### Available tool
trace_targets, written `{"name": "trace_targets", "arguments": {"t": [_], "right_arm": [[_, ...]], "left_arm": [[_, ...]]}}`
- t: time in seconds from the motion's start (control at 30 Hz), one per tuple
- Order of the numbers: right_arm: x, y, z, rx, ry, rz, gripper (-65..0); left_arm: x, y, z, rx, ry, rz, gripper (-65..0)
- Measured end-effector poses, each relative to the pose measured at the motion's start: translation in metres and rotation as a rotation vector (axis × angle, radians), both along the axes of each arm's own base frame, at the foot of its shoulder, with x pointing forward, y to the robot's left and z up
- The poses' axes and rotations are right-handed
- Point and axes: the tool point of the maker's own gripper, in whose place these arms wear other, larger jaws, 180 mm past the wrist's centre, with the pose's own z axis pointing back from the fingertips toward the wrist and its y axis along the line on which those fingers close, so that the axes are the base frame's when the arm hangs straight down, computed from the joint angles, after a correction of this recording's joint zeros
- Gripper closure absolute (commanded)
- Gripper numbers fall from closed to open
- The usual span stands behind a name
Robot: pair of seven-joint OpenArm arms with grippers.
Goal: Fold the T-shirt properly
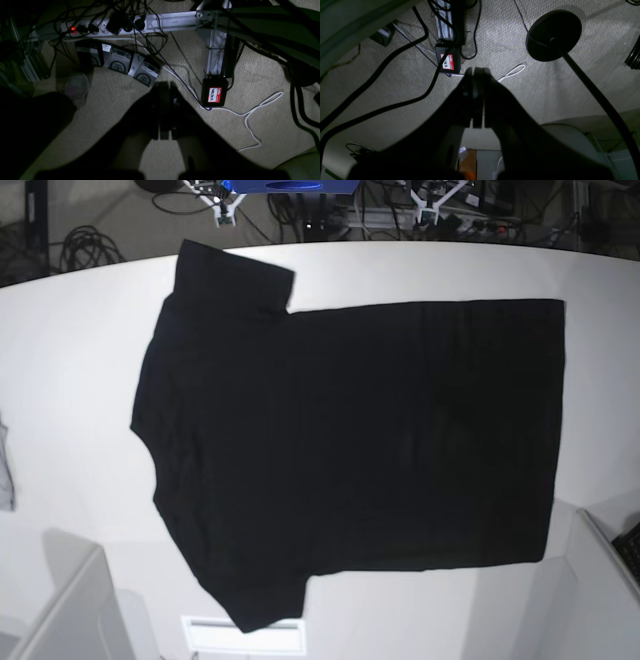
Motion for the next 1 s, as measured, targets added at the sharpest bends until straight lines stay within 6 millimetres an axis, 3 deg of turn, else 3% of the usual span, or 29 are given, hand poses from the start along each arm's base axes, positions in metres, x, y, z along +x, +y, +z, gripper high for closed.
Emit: {"name": "trace_targets", "arguments": {"t": [0.07,0.13,0.27,0.33,0.4,0.53,0.8,0.9,1.0], "right_arm": [[0.0,-0.002,0.0,-0.003,0.0,0.0,0.0],[-0.001,-0.016,0.0,-0.024,0.002,0.002,0.0],[-0.009,-0.078,0.005,-0.123,0.005,0.008,0.0],[-0.013,-0.096,0.008,-0.159,0.009,0.013,0.0],[-0.018,-0.09,0.008,-0.148,0.011,0.014,0.0],[-0.02,-0.06,0.005,-0.088,0.011,0.007,0.0],[-0.014,-0.076,0.006,-0.12,-0.004,0.012,0.0],[-0.017,-0.07,0.006,-0.105,-0.007,0.011,0.0],[-0.012,-0.073,0.009,-0.108,-0.056,0.02,0.0]], "left_arm": [[0.0,0.0,0.0,0.0,0.0,0.0,0.0],[-0.001,0.0,0.0,0.0,0.0,0.0,0.0],[-0.014,0.0,0.001,0.0,0.014,-0.001,0.0],[-0.022,0.0,0.002,-0.001,0.031,0.0,0.0],[-0.027,0.0,0.002,-0.002,0.035,0.0,0.0],[-0.032,0.009,0.004,0.014,0.042,-0.004,0.0],[-0.033,0.02,0.006,0.03,0.035,-0.009,0.0],[-0.023,0.022,0.012,0.026,-0.096,-0.026,0.0],[-0.036,0.02,0.018,0.02,-0.133,-0.038,0.0]]}}
